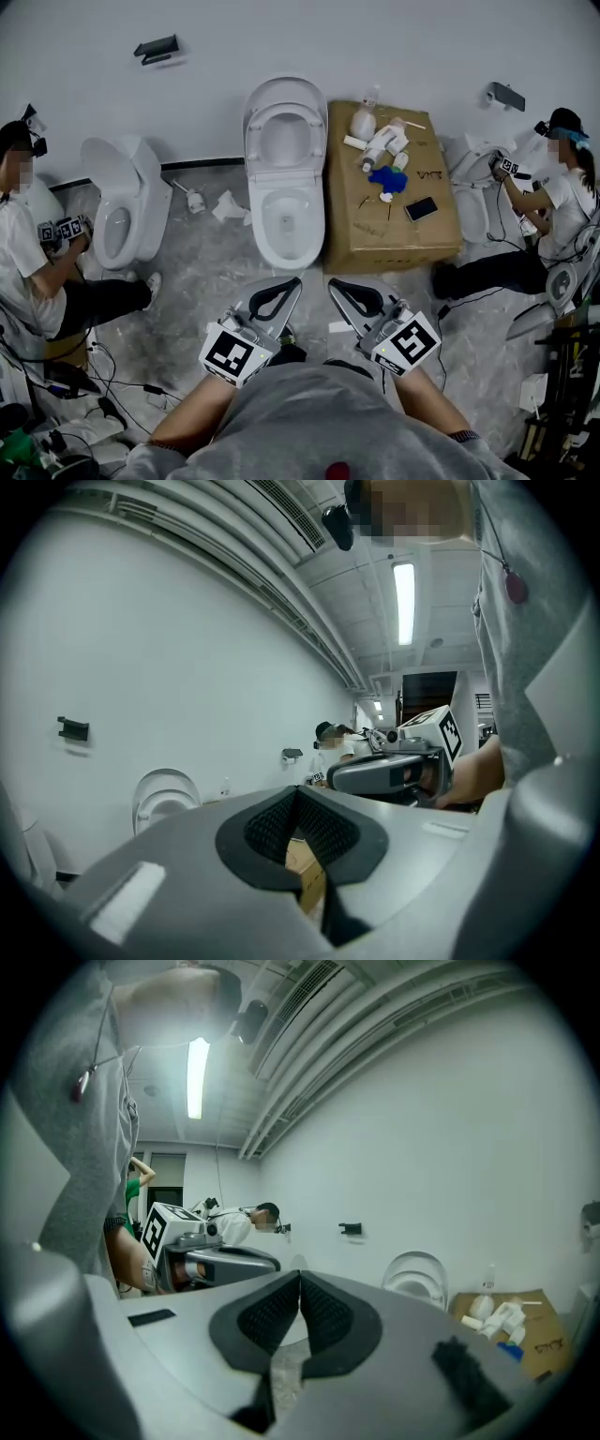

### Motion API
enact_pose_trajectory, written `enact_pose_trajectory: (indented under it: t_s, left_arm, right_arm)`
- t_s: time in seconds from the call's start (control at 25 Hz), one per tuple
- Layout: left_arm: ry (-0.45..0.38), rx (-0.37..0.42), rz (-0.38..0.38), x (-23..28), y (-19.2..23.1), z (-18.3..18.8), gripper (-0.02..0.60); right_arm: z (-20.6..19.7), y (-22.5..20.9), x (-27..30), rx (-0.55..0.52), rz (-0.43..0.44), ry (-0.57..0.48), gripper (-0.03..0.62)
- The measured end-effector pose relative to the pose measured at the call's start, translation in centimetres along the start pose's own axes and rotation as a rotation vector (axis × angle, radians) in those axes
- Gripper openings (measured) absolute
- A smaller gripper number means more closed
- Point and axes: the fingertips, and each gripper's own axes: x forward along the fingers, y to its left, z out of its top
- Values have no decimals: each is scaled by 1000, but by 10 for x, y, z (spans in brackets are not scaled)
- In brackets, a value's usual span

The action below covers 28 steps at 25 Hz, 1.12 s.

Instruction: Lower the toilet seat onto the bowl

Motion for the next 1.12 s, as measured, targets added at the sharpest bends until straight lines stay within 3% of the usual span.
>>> enact_pose_trajectory:
  t_s: [0.32, 1.12]
  left_arm:
    - [9, 4, -36, 3, 23, -3, 8]
    - [4, -8, 42, 47, 88, 5, 8]
  right_arm:
    - [1, -8, 29, 20, -22, 6, 14]
    - [4, -78, 71, 1, 3, -6, 14]
